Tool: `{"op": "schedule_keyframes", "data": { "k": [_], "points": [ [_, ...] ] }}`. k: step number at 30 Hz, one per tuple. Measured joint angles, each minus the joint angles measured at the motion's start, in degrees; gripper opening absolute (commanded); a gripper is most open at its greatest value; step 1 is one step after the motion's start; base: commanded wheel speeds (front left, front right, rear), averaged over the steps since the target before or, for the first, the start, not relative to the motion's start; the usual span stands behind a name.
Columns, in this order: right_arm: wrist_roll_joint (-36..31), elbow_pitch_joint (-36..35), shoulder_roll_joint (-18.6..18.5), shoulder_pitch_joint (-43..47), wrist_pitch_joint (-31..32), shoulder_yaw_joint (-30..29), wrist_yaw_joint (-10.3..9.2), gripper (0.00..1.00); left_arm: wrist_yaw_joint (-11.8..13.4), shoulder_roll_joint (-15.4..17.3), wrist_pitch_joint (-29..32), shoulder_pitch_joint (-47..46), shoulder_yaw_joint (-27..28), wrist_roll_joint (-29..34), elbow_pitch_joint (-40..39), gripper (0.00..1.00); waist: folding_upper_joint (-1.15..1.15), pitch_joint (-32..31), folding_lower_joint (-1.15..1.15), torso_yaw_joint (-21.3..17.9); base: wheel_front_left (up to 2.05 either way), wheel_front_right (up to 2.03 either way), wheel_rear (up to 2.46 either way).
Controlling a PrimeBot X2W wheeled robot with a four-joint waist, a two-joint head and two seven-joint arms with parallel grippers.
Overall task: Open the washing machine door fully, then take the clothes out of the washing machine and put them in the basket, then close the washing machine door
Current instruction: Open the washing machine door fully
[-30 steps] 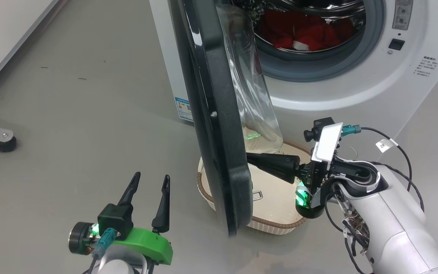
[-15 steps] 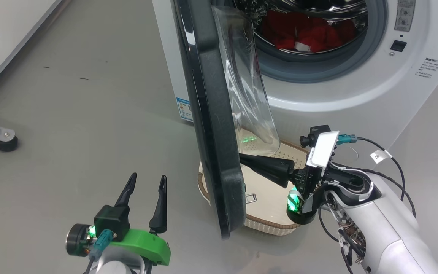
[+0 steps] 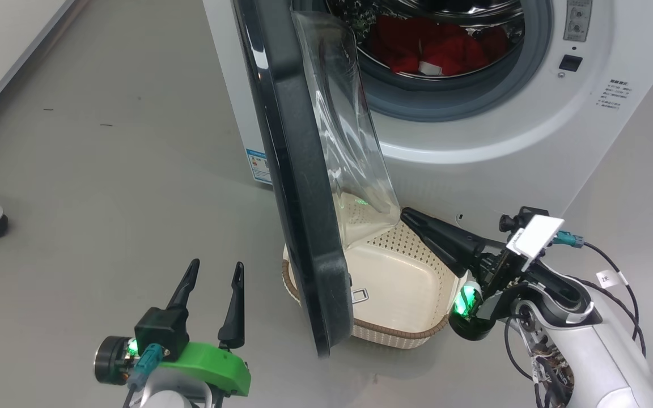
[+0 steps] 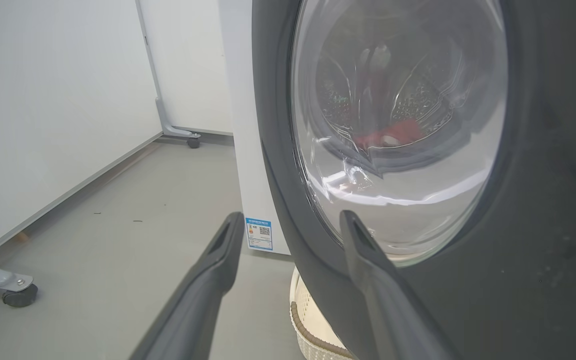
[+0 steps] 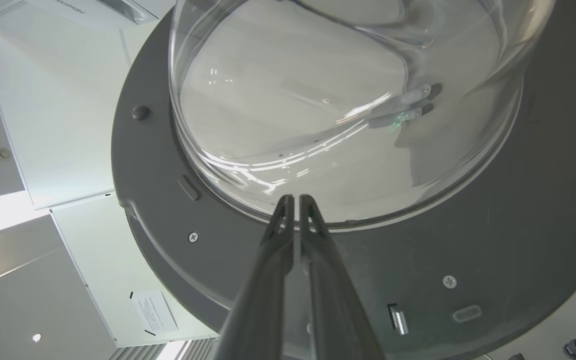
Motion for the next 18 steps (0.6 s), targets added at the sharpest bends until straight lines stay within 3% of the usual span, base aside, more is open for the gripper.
{"op": "schedule_keyframes", "data": {
  "k": [1,10,18],
  "points": [
    [0.0,-0.4,0.0,0.5,-0.6,-0.8,0.00,1.00,0.0,0.0,0.0,0.0,0.0,0.0,0.0,1.00,0.00,0.0,0.00,-0.1,0.00,0.00,0.00],
    [-3.3,-7.4,-1.3,5.8,-9.2,-9.0,0.30,1.00,0.0,0.1,0.0,0.4,0.5,0.0,0.0,1.00,0.00,-0.3,0.00,-1.4,0.00,0.00,0.00],
    [-18.1,-12.8,-4.0,11.7,-21.1,-12.8,0.30,1.00,0.0,0.1,0.0,0.6,1.0,0.1,-0.1,1.00,0.00,-0.3,0.00,-2.4,0.00,0.00,0.00]
  ]
}}
